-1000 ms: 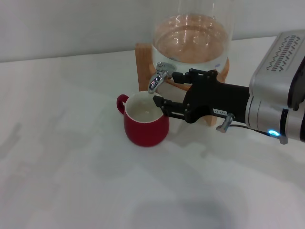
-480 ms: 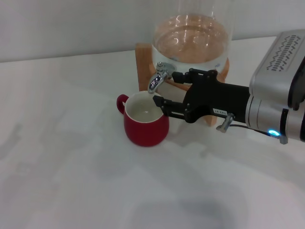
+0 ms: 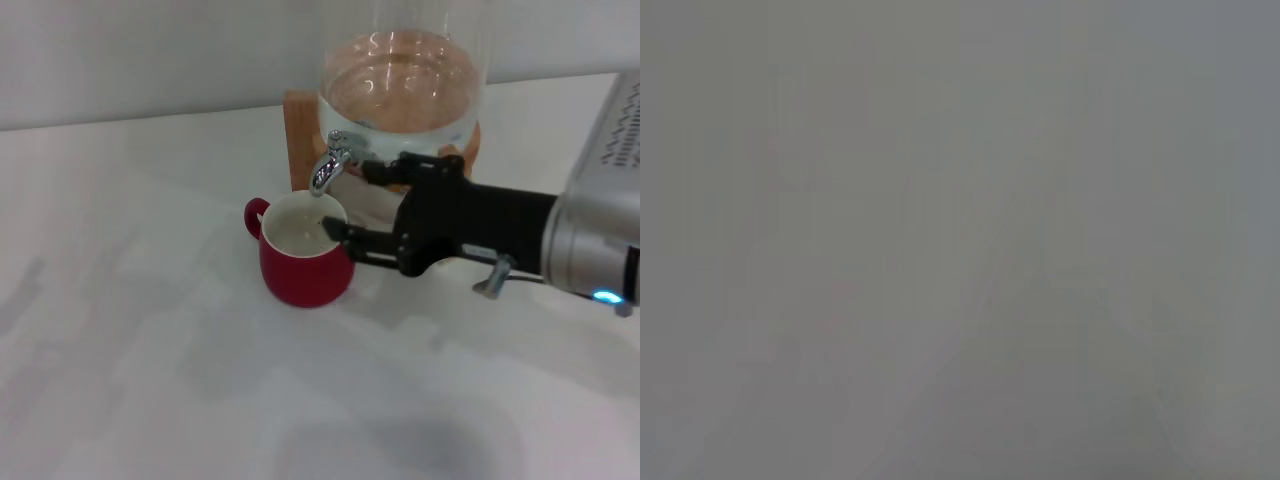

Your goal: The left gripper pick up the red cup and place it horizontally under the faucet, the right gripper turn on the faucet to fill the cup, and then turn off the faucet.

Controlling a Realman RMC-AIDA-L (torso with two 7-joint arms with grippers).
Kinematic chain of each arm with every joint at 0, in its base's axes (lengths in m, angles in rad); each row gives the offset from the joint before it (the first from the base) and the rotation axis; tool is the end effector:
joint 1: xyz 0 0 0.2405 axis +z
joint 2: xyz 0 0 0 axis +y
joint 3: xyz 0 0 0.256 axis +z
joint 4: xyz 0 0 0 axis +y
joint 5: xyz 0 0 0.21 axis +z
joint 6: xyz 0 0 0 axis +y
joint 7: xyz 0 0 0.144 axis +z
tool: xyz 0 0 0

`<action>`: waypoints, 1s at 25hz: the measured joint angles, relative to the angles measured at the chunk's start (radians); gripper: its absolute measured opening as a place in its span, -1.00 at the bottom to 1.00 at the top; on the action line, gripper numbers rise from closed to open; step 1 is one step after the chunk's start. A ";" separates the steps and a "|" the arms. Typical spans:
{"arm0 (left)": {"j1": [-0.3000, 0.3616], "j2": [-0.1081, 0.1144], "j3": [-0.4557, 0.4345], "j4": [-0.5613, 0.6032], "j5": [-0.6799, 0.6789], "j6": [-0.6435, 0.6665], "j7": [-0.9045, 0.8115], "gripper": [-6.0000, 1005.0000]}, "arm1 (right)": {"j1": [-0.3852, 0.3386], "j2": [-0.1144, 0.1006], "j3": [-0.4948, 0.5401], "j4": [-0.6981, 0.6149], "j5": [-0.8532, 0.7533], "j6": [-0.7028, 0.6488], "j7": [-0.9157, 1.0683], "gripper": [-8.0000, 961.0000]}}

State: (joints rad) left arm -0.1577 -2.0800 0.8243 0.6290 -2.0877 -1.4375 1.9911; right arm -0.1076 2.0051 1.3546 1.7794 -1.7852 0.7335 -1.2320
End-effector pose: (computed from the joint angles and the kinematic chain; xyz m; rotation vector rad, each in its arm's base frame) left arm -0.3283 0.2801 0.0798 -1.8013 -0.6519 -1.1692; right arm 0.1539 0.2719 0.0073 -2.4179 0.3537 0.5290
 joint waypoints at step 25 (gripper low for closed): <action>0.007 0.014 -0.008 0.025 0.084 0.073 -0.280 0.76 | -0.055 0.007 0.467 -0.078 0.065 0.031 0.048 0.50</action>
State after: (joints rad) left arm -0.1506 -2.0657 0.8164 0.6536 -2.0037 -1.3640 1.7115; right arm -0.1626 2.0117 1.8213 1.7018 -1.7203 0.7649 -1.1842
